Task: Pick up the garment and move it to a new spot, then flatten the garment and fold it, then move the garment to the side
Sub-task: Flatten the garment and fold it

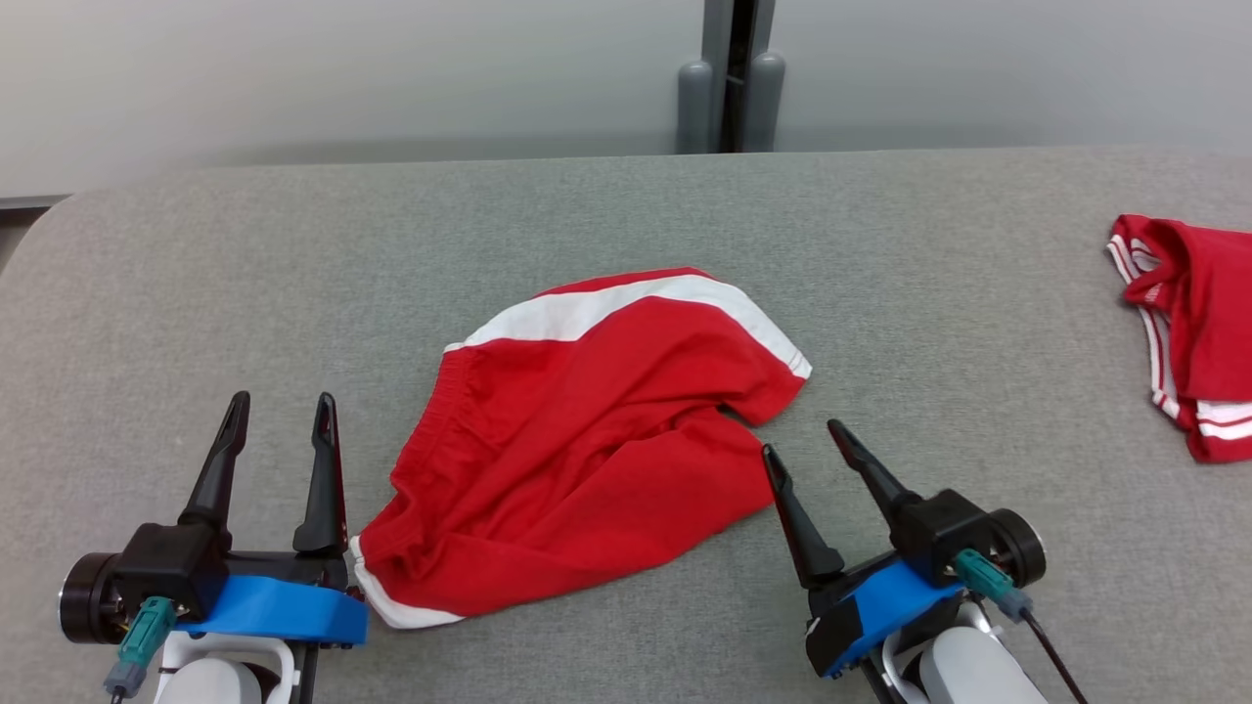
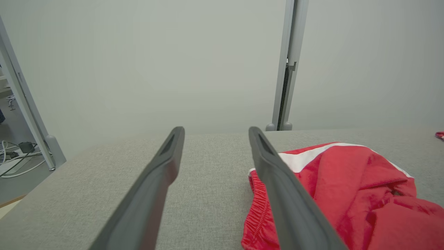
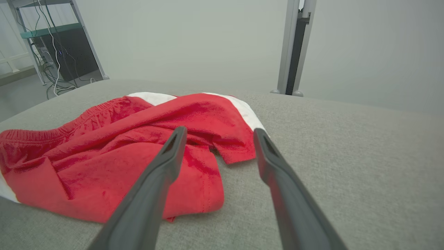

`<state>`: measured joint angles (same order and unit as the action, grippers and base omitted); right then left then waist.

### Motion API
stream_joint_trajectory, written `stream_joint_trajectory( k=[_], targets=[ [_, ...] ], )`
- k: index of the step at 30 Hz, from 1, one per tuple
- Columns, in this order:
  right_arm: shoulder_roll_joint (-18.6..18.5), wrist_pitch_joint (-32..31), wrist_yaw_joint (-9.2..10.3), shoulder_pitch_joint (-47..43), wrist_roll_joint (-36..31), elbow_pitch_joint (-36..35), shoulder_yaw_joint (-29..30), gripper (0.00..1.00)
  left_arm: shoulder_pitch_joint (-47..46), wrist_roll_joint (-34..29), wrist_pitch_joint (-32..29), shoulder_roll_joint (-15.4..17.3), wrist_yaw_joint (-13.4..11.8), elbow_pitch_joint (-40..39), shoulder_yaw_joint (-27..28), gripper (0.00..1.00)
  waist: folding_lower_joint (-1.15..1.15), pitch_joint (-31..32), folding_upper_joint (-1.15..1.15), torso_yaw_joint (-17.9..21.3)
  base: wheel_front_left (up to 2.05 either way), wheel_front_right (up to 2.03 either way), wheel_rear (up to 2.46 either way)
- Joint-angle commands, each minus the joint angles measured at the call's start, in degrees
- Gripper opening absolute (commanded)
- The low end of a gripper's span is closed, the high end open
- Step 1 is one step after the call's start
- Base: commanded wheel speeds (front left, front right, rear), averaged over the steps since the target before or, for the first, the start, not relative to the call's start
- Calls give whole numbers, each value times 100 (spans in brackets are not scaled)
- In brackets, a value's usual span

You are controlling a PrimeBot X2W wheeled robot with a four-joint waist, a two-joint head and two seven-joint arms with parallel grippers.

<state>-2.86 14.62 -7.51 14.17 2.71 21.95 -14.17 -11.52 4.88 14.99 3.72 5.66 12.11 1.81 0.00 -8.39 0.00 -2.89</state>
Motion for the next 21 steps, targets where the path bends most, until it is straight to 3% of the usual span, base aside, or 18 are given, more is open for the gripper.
stream_joint_trajectory(
  k=[1,14,15,16,17,21],
  targets=[
    [-4,-49,5,118,26,142,-66,100,-57,-16,26,2,13,9,5,100,0,-32,0,-69,0,0,0],
    [-23,-42,5,849,17,2018,-166,100,-195,50,26,-61,37,47,-120,100,0,-275,0,-508,0,0,0],
    [-21,-31,4,884,69,2141,-187,96,-198,49,26,-63,35,52,-120,100,0,-283,0,-517,0,0,0],
    [-18,-18,5,927,103,2241,-225,27,-201,49,26,-66,31,58,-119,100,0,-288,0,-521,0,0,0],
    [-17,-2,5,977,136,2306,-272,0,-203,54,26,-68,25,60,-116,100,0,-292,0,-518,0,0,0],
    [-11,39,5,1067,346,2443,-427,0,-144,62,26,-71,3,74,-81,100,0,-258,0,-420,0,0,0]
  ],
)
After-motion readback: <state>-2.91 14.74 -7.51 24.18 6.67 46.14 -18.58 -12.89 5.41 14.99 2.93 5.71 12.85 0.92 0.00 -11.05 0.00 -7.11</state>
